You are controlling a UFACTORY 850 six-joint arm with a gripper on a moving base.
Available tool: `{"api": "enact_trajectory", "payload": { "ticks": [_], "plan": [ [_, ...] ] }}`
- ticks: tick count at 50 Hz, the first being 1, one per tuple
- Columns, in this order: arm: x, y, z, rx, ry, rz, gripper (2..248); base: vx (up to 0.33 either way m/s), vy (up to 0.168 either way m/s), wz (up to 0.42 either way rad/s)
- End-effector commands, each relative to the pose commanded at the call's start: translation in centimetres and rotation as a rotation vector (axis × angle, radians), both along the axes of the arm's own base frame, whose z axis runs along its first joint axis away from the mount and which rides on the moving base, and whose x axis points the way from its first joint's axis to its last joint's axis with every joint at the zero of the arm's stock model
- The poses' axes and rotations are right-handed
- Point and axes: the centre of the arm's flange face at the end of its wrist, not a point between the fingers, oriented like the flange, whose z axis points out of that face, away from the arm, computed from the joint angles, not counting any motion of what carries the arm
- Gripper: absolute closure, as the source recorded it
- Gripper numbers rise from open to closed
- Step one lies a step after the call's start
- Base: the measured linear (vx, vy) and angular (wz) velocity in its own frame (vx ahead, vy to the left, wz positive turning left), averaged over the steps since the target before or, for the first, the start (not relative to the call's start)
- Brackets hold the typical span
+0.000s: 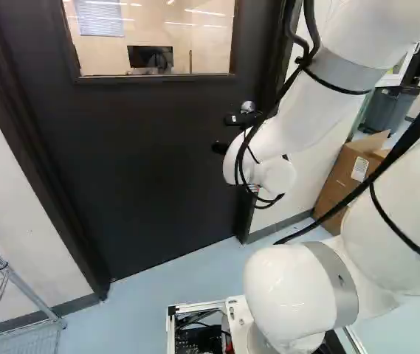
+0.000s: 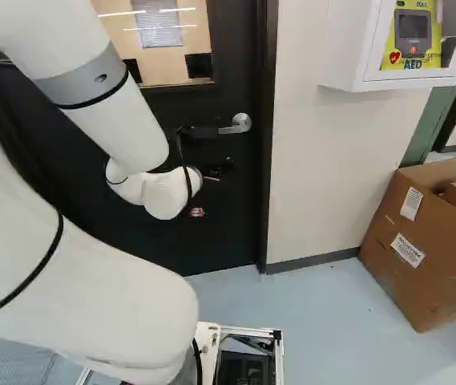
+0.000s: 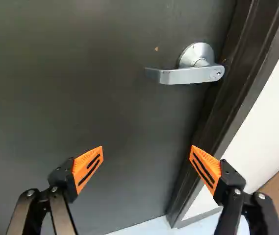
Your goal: Open the door and move inside
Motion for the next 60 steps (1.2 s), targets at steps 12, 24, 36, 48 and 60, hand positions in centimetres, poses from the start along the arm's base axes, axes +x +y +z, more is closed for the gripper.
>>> {"api": "enact_trajectory", "payload": {
  "ticks": [12, 24, 36, 48, 60],
  "plan": [
    [1.6, -0.3, 1.3, -0.009, -0.027, 0.004, 3, 0.000, 0.000, 0.000],
    [3.1, -0.6, 2.6, -0.023, -0.054, 0.017, 3, 0.000, 0.000, 0.000],
    [4.1, -0.6, 3.8, -0.037, -0.082, 0.034, 3, 0.000, 0.000, 0.000],
    [4.8, -0.6, 5.1, -0.057, -0.109, 0.058, 3, 0.000, 0.000, 0.000],
    [5.5, -0.8, 6.3, -0.089, -0.136, 0.093, 3, 0.000, 0.000, 0.000]
  ]
}}
